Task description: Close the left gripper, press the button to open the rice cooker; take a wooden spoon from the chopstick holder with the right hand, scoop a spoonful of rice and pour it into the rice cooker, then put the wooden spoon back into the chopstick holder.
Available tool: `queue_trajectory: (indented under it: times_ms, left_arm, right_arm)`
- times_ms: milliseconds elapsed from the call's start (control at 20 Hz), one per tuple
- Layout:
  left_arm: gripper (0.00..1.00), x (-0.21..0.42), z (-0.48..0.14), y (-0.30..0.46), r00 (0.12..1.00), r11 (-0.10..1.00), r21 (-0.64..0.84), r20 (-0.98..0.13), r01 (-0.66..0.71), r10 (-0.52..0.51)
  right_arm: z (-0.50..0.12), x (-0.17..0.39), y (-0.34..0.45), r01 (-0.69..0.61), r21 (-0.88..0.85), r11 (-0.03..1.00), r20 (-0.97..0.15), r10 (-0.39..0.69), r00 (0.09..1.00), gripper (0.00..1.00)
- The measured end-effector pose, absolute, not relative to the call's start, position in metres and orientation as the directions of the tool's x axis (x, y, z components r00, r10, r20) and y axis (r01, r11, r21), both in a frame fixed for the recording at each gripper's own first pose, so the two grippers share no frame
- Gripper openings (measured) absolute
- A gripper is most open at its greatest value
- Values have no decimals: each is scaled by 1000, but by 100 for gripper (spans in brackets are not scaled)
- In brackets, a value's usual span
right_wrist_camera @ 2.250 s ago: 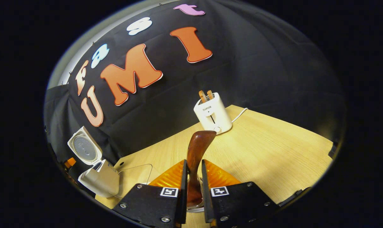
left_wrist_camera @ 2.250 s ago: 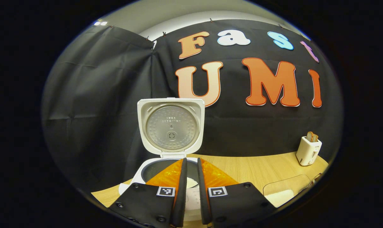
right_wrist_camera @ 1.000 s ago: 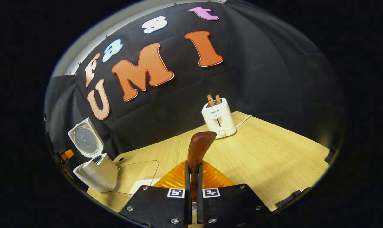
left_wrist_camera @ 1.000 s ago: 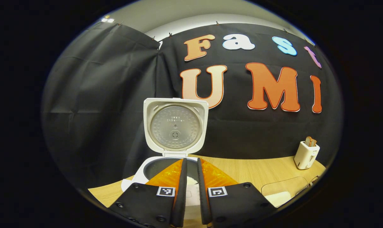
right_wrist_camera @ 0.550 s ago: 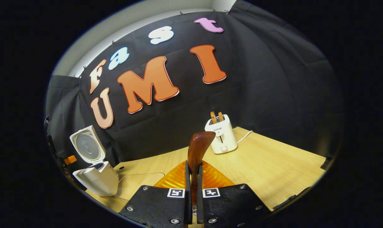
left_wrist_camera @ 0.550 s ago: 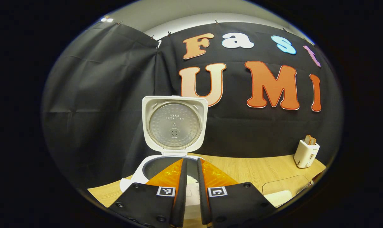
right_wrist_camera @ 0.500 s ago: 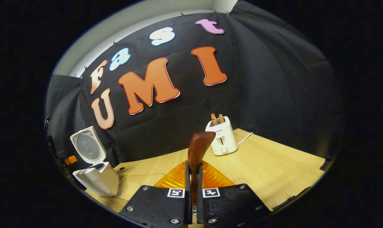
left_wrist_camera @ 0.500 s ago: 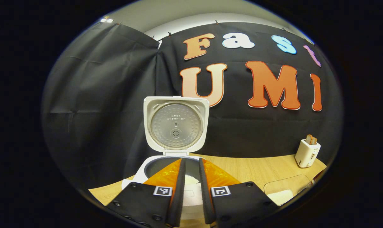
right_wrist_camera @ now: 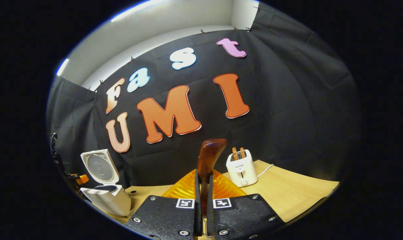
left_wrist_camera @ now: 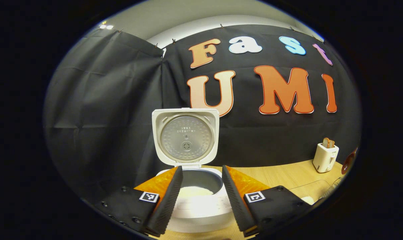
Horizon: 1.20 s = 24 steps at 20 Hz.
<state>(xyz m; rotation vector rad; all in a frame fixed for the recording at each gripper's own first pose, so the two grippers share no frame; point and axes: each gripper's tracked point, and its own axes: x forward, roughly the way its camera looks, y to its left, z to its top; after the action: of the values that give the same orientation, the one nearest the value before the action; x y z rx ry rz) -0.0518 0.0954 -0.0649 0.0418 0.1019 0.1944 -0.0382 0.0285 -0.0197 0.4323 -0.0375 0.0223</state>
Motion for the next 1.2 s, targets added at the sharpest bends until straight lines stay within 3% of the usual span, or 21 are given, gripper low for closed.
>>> queue_trajectory:
  times_ms: [400,650,1200]
  left_arm:
    - [89,-56,-65,108,970,971,87,-86,-222,229]
    - [97,-59,-68,116,964,966,98,-89,-240,249]
    - [96,-64,-78,130,957,960,98,-98,-262,271]
  right_arm:
    - [-2,-27,88,-153,399,904,98,124,988,6]
    - [-16,-23,125,-199,301,933,88,181,980,6]
    - [-67,-20,185,-273,15,962,-16,273,962,6]
